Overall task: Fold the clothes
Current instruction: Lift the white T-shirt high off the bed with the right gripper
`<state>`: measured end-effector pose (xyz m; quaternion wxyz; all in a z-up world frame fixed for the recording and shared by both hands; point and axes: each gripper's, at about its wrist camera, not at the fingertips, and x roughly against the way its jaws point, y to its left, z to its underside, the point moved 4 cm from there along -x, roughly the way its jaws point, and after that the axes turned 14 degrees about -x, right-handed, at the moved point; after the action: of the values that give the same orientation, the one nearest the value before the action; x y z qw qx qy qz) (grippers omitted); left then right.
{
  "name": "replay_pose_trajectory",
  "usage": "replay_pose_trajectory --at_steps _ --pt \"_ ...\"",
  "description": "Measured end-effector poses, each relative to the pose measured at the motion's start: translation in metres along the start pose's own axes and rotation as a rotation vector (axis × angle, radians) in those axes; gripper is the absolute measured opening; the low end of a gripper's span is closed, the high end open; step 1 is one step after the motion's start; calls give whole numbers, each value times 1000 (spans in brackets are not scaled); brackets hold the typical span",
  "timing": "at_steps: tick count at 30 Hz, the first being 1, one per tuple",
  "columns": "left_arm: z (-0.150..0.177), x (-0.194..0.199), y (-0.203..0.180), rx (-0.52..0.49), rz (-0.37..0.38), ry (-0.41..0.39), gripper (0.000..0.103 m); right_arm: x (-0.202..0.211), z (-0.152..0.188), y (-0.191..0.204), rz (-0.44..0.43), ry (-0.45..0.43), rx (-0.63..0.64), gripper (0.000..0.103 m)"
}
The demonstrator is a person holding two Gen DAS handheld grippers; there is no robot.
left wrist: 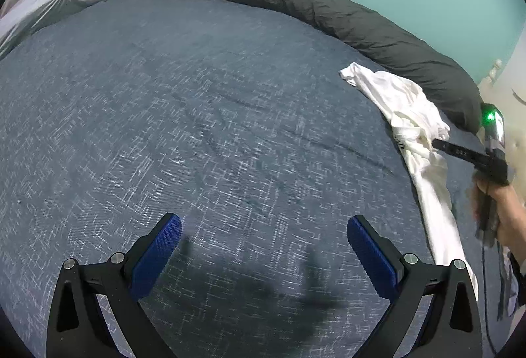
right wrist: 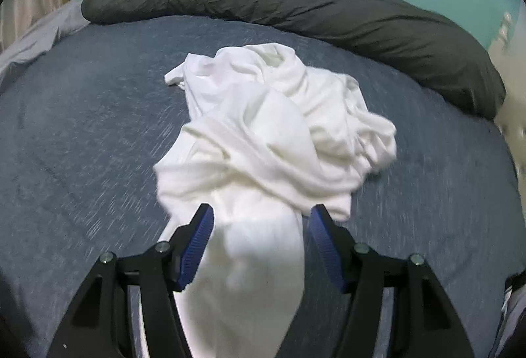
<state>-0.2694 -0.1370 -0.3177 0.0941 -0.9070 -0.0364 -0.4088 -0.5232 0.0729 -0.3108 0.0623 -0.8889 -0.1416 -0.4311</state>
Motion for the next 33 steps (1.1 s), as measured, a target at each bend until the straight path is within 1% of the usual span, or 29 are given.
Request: replay_pose_trajectory --at_steps 4,8,9,10,11,12,13,15,18,21,23,27,31,33 --pt "2 -5 2 6 5 10 103 -23 -6 9 56 -1 73 62" --pt "5 -7 0 -2 8 15 103 -42 -14 9 122 -3 97 62" --pt "6 -8 0 0 7 18 103 -43 -16 9 116 -22 92 53" --pt "6 -9 1 3 7 20 103 -42 -17 9 119 -28 93 35" --pt "6 -9 1 5 8 19 103 -41 -18 9 121 -34 94 28" --pt "6 -10 2 4 6 19 103 -40 -19 9 123 -39 94 17" --pt "7 -10 2 2 2 20 103 -38 -20 8 116 -45 90 11" --pt "8 -9 2 5 5 20 103 -23 -23 6 88 -80 66 8" --pt "7 -6 0 5 14 16 103 12 -29 2 48 -136 58 7" --pt "2 2 -6 -11 23 -10 103 61 -39 2 0 -210 53 7" --pt "-3 13 -11 -24 26 -34 103 102 -44 0 -39 -255 43 7" --pt "-11 41 -24 -36 56 -80 103 189 -52 0 -95 -343 43 6" --pt "-18 85 -40 -44 100 -123 103 271 -60 2 -138 -415 51 6" --pt "-22 110 -44 -56 104 -139 103 309 -65 4 -153 -452 59 6"
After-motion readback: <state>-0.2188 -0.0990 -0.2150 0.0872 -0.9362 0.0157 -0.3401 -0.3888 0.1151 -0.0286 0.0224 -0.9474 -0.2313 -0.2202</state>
